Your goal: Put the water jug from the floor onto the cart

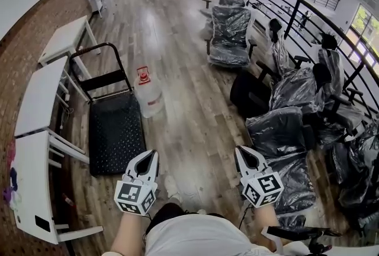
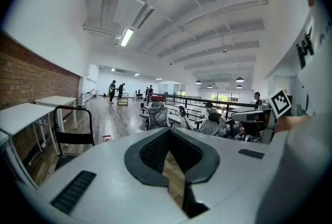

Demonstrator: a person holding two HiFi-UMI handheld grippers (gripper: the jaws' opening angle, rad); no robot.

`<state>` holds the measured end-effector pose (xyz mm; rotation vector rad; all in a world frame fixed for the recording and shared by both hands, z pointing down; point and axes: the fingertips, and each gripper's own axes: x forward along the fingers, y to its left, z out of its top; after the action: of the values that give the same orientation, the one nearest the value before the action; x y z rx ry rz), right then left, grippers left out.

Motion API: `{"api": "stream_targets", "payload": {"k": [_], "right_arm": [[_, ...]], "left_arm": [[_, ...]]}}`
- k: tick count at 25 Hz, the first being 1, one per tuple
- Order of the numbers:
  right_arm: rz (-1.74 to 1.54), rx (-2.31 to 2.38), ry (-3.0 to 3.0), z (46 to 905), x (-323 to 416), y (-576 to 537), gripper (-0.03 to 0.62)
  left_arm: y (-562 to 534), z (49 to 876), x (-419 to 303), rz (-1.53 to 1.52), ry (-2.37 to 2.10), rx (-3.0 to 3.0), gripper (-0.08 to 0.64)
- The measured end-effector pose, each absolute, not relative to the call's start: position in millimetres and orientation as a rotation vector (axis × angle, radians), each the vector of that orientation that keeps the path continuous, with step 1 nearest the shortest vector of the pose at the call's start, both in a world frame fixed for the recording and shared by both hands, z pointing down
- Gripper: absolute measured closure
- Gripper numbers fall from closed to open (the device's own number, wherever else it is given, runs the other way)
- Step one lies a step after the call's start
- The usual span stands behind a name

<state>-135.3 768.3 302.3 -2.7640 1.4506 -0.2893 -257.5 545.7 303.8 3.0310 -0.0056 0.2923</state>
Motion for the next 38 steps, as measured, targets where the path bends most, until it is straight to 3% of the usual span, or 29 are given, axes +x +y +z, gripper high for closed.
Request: {"api": "stream_targets", "payload": {"k": [12,27,38], "right_arm": [[-0.292,-2.813,1.467,290,-43,650,0.589],[-0.355,-2.817,1.568,300,14,518,0.589],[-0.33,-2.697,1.689,310,121,440,0.589]], "left_arm": [[426,318,-156,0.323,0.042,2.981,0.56],[302,345,-114,0.371,-0.035,2.923,0.56],[239,330,-27,0.332,-0.177,2.963,0.56]]}}
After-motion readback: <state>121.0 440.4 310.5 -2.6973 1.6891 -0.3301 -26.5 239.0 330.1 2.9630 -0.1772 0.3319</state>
